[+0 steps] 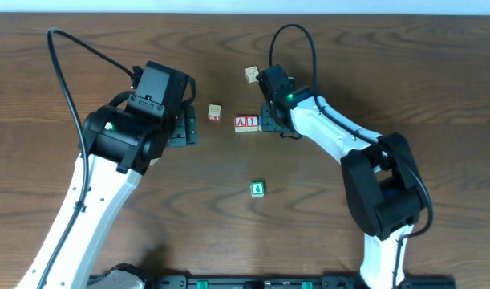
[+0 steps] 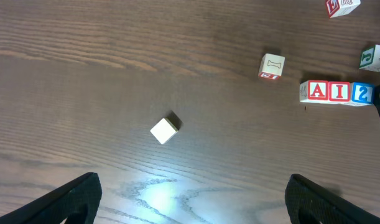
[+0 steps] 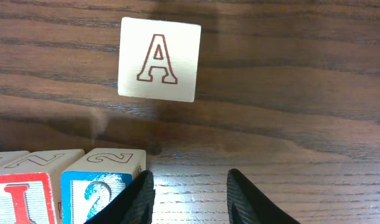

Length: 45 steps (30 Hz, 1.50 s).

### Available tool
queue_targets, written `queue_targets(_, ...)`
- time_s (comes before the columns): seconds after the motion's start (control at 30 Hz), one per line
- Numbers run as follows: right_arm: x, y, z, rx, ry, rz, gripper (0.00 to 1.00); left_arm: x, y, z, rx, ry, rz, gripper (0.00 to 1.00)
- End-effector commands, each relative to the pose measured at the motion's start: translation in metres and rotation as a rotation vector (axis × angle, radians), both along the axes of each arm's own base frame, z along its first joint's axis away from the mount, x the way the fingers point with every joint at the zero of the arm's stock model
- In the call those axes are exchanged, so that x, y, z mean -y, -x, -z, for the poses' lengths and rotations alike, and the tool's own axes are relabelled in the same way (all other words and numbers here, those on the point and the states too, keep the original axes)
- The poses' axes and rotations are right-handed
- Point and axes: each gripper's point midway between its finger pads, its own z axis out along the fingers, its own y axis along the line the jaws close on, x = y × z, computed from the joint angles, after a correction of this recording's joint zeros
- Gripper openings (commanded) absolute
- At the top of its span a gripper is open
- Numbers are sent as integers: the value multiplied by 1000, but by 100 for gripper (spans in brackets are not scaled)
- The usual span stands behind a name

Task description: Spell out Ai2

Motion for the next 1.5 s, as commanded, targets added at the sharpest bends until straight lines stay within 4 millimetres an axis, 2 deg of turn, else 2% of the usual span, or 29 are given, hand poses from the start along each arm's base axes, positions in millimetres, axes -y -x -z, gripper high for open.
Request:
queue_targets(0.0,-2,2,1,-1,-2,8,40,-1,1,-4,9,9,-5,96)
queue_targets(0.5,-2,2,1,-1,-2,8,46,-1,1,-4,9,9,-5,95)
queue_targets(0.7,0,1,1,7,7,11,45,-1,1,-4,9,9,-5,95)
queue_targets(0.8,10,-8,-4,45,46,34,45,-1,1,-4,10,8,-6,95)
queue_targets(0.87,16,-18,-14,67,61,31,45,-2,1,-4,12,2,-9,95)
queue_targets(1.0,29,-35,-51,112,62,50,45,-3,1,-5,14,0,-10,95)
queue_targets(1.17,47,-42,-121,203,47,52,46,1,-5,-11,50,-5,34,95)
queue_targets(1.2,50,-40,-135,225,49,43,50,1,-7,-15,64,-4,44,95)
queue_targets(1.27,58,-33,-162,266,57,43,80,4,-8,-27,100,9,68,95)
queue_targets(1.3,61,-28,-175,285,59,48,90,6,-7,-35,120,19,91,96)
queue_targets(1.37,67,-15,-201,318,56,50,96,11,-5,-55,167,44,136,96)
queue_targets(1.47,72,7,-233,354,44,33,99,15,2,-87,251,69,212,96)
